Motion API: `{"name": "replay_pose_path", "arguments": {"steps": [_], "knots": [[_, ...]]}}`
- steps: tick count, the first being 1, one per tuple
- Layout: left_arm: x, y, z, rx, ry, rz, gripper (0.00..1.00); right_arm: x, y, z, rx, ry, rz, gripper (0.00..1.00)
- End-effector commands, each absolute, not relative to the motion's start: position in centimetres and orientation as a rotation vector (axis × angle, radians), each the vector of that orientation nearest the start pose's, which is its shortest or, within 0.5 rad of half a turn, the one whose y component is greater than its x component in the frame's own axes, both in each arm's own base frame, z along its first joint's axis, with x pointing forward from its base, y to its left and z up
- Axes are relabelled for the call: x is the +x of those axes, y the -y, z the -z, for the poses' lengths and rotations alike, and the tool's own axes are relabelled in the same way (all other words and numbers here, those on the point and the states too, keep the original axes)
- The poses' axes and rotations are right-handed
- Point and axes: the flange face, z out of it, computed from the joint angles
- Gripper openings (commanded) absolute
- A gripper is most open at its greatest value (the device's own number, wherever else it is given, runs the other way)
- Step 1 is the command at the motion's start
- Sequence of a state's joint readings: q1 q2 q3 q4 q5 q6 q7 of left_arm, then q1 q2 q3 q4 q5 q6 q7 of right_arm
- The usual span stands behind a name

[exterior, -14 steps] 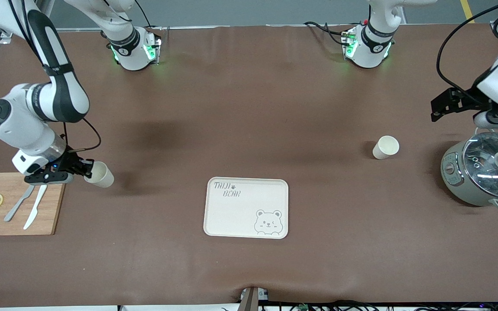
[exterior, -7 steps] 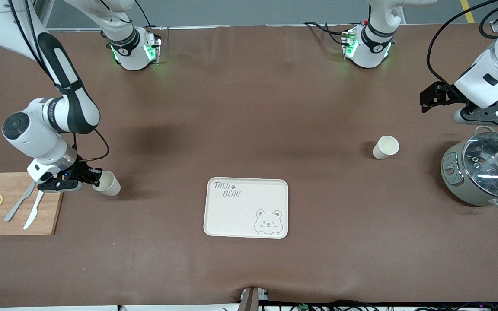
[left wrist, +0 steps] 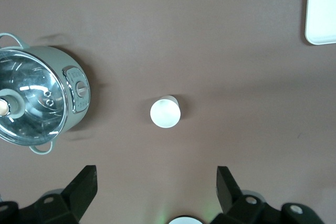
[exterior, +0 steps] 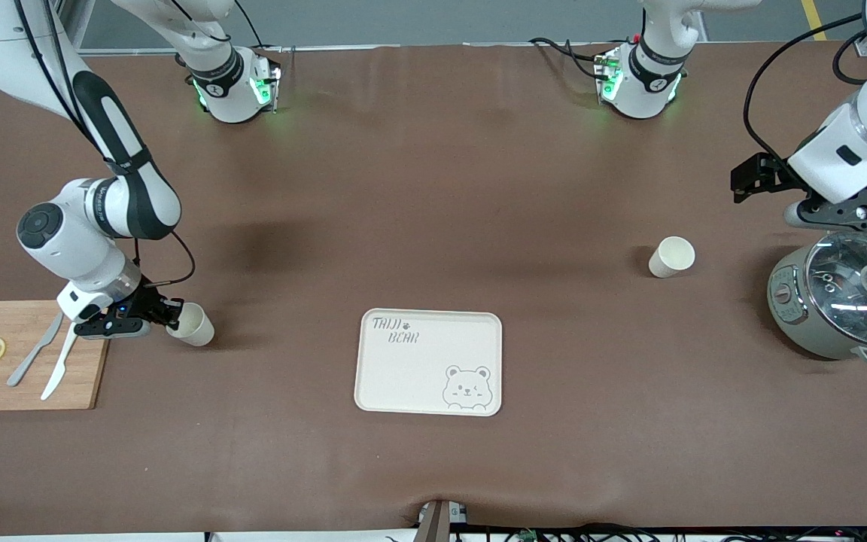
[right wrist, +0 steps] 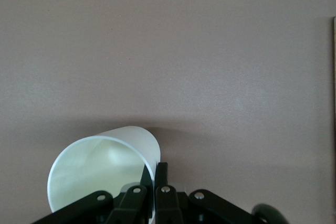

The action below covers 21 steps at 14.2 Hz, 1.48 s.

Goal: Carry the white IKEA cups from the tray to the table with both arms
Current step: 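Lower the cup onto the table and open the right gripper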

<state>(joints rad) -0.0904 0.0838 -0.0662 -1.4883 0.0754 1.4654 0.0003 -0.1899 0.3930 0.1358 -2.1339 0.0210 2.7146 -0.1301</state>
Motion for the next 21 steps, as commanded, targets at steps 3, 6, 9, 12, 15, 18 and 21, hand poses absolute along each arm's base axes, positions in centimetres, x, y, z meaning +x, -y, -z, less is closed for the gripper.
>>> {"name": "replay_pose_path", "arguments": {"steps": [3, 6, 9, 12, 15, 18, 21], "knots": [[57.4, 7.1, -59.2, -3.097, -0.236, -0.118, 1.00, 59.5, 3.6, -23.2, -3.072, 0.075, 0.339, 0.00], [57.7, 7.2, -58.7, -3.099, -0.237, -0.114, 1.00, 59.5, 3.7, -23.1, -3.072, 0.072, 0.341, 0.00], [57.8, 7.2, -58.5, -3.100, -0.237, -0.112, 1.00, 59.5, 3.7, -23.2, -3.072, 0.072, 0.344, 0.00], [58.0, 7.3, -58.6, -3.135, -0.229, -0.092, 1.00, 59.7, 3.8, -23.4, -3.073, 0.071, 0.351, 0.43], [58.2, 7.0, -58.7, -3.171, -0.200, -0.074, 1.00, 59.9, 3.7, -23.5, -3.072, 0.074, 0.356, 0.86], [58.2, 6.7, -58.7, -3.177, -0.185, -0.072, 1.00, 60.7, 4.0, -24.5, -3.071, 0.069, 0.375, 1.00], [58.4, 6.6, -58.8, -3.177, -0.175, -0.052, 1.00, 61.6, 4.4, -26.4, -3.074, 0.066, 0.309, 1.00]]}}
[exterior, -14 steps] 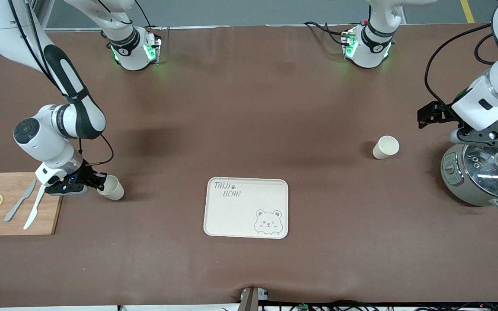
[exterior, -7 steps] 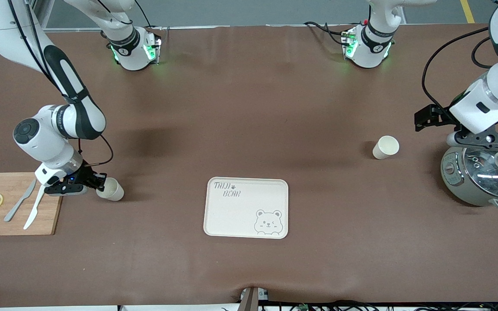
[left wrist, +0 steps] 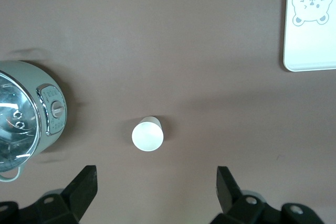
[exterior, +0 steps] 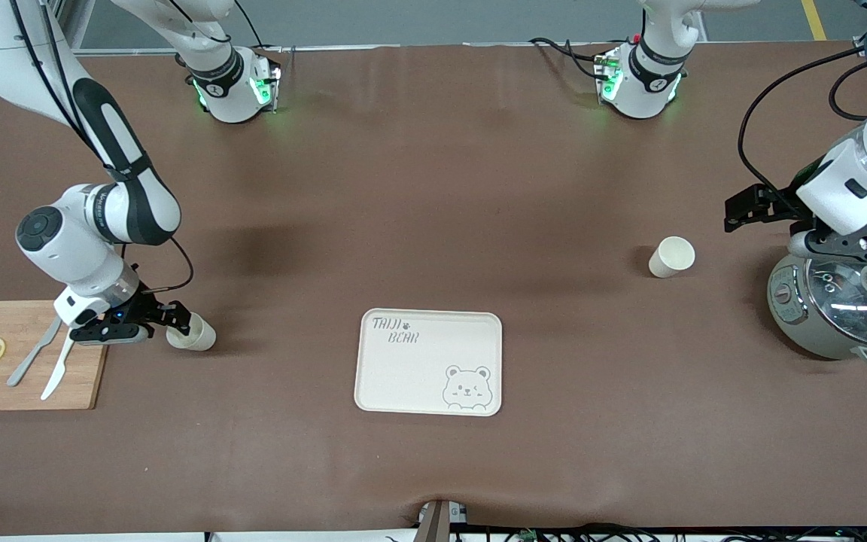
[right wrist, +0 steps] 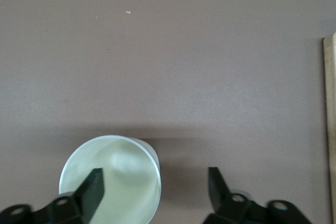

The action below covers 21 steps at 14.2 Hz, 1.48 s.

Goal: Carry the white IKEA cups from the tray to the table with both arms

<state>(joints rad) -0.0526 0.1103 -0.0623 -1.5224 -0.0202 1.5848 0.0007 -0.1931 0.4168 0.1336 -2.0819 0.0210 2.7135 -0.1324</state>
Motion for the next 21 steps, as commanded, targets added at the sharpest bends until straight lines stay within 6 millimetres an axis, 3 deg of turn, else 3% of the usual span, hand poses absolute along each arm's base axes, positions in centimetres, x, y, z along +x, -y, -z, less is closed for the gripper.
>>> {"name": "replay_pose_path", "arguments": {"steps": [1, 3, 8, 14, 16, 18, 21], "knots": [[58.4, 6.6, -58.9, -3.178, -0.172, -0.042, 1.00, 61.8, 4.4, -27.3, -3.074, 0.072, 0.274, 1.00], [58.5, 6.6, -58.9, -3.179, -0.170, -0.030, 1.00, 62.0, 4.4, -30.9, -3.077, 0.079, 0.183, 1.00], [58.8, 6.6, -58.8, -3.172, -0.162, -0.003, 1.00, 59.8, 3.7, -44.7, -3.084, 0.065, -0.044, 1.00], [58.9, 6.9, -59.5, -3.182, -0.113, 0.024, 1.00, 56.3, 2.6, -56.3, -3.121, 0.002, -0.154, 1.00], [58.9, 7.1, -59.3, -3.156, -0.102, 0.027, 1.00, 55.7, 0.5, -58.3, -3.119, -0.083, -0.186, 1.00], [58.8, 7.6, -59.4, -3.130, -0.128, 0.033, 1.00, 55.3, -1.4, -59.0, -3.124, -0.129, -0.207, 1.00], [58.8, 7.9, -59.4, -3.130, -0.136, 0.035, 1.00, 54.4, -2.2, -60.3, -3.134, -0.108, -0.193, 1.00]]}}
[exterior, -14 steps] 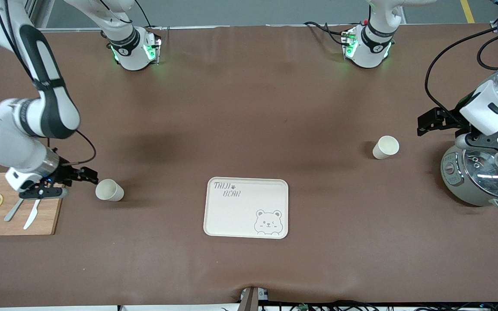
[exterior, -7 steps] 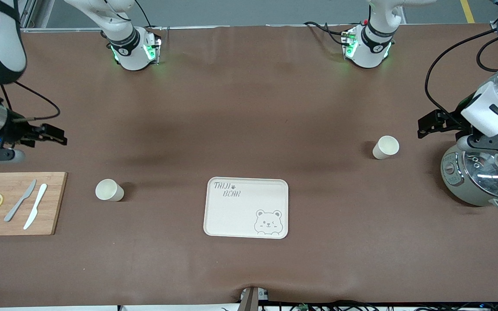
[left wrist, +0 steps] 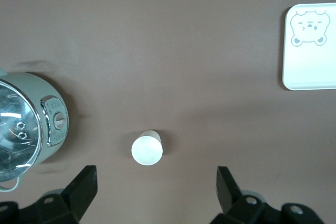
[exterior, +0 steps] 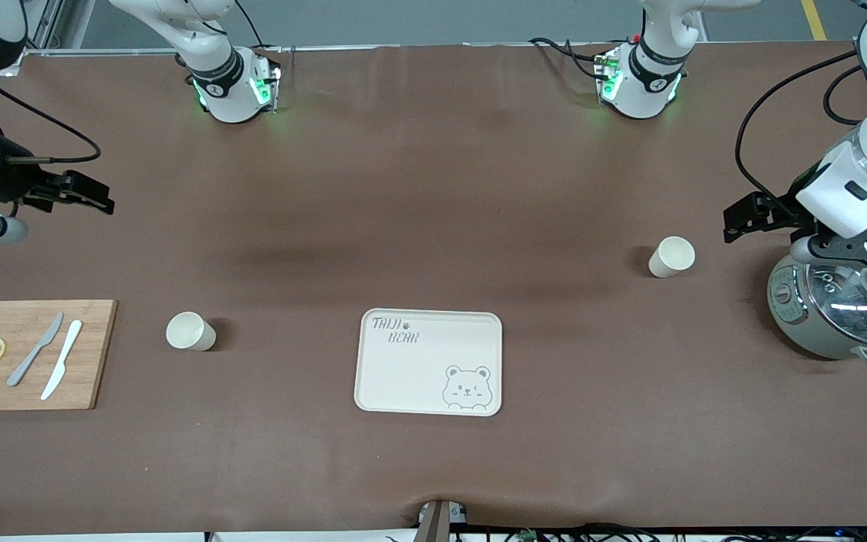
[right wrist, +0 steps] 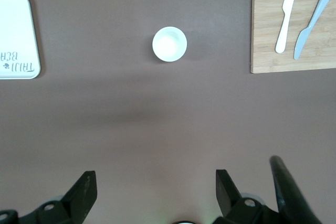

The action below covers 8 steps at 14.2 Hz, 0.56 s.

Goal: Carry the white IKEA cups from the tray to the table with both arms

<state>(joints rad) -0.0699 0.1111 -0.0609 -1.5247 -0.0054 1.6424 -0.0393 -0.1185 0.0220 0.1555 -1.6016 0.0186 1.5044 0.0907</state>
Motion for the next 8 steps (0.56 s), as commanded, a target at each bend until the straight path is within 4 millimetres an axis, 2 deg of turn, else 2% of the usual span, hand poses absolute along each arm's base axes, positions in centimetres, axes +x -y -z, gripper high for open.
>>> {"name": "replay_pose_path", "arguments": {"steps": [1, 4, 8], "knots": [[58.8, 8.0, -59.4, -3.129, -0.140, 0.033, 1.00, 54.0, -2.2, -61.0, -3.138, -0.094, -0.176, 1.00], [58.7, 8.2, -59.4, -3.129, -0.157, 0.033, 1.00, 53.2, -1.7, -62.4, -3.144, -0.020, -0.143, 1.00], [58.8, 8.1, -59.4, -3.133, -0.157, 0.035, 1.00, 53.1, -1.6, -62.4, -3.144, -0.027, -0.145, 1.00]]}}
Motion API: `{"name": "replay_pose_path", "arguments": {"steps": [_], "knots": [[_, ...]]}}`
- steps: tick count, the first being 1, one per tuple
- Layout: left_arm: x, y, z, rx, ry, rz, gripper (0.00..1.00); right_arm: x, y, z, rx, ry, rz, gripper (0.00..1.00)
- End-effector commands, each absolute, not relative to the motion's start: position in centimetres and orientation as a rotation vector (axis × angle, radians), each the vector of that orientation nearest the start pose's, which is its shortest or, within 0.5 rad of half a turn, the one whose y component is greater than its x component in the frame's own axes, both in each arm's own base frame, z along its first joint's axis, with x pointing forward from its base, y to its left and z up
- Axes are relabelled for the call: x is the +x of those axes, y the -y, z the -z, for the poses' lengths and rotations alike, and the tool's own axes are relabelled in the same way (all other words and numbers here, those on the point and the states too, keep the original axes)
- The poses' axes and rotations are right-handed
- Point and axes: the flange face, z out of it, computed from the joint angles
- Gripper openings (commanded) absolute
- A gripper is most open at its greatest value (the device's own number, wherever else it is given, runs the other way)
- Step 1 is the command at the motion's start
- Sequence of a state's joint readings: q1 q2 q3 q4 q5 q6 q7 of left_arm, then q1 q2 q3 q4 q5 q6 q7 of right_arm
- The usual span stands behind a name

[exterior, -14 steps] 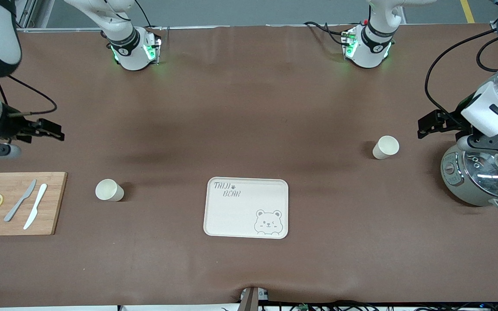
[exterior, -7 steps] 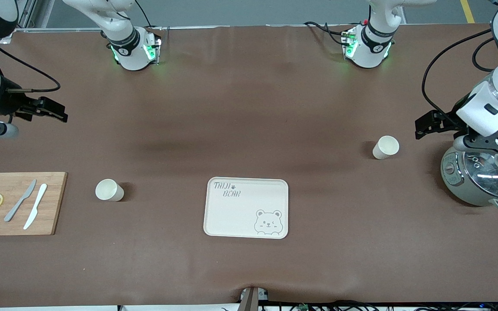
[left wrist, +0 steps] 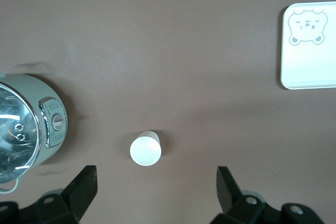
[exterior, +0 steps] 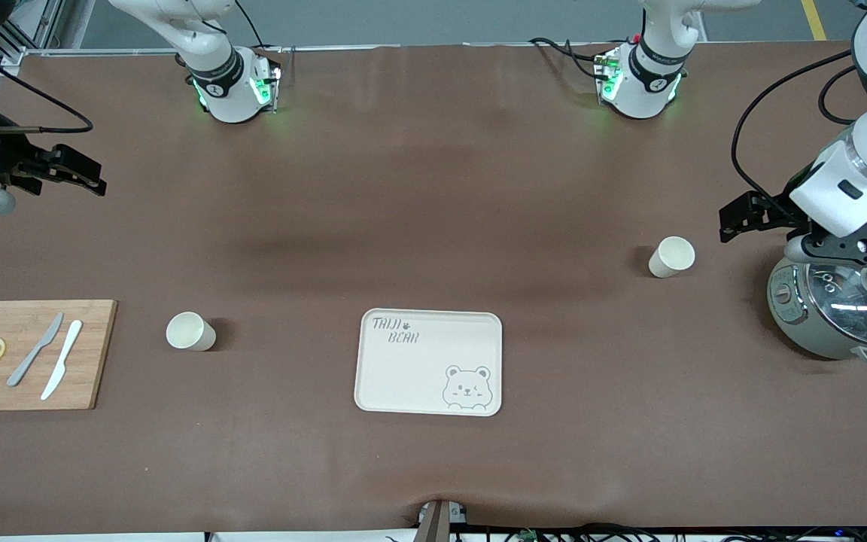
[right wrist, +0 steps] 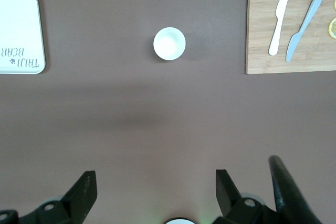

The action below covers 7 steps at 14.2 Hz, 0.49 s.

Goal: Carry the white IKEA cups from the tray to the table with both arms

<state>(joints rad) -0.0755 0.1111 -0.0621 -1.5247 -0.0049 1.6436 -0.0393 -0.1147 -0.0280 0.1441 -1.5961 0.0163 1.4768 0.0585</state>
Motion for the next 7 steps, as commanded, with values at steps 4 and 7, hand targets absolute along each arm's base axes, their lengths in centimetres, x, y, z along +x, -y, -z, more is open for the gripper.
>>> {"name": "replay_pose_path", "arguments": {"steps": [4, 7], "knots": [[58.77, 8.07, -59.43, -3.139, -0.152, 0.034, 1.00, 53.09, -1.72, -62.43, -3.146, -0.022, -0.145, 1.00], [58.82, 8.08, -59.47, -3.139, -0.152, 0.041, 1.00, 53.14, -1.80, -62.42, -3.145, -0.020, -0.145, 1.00]]}}
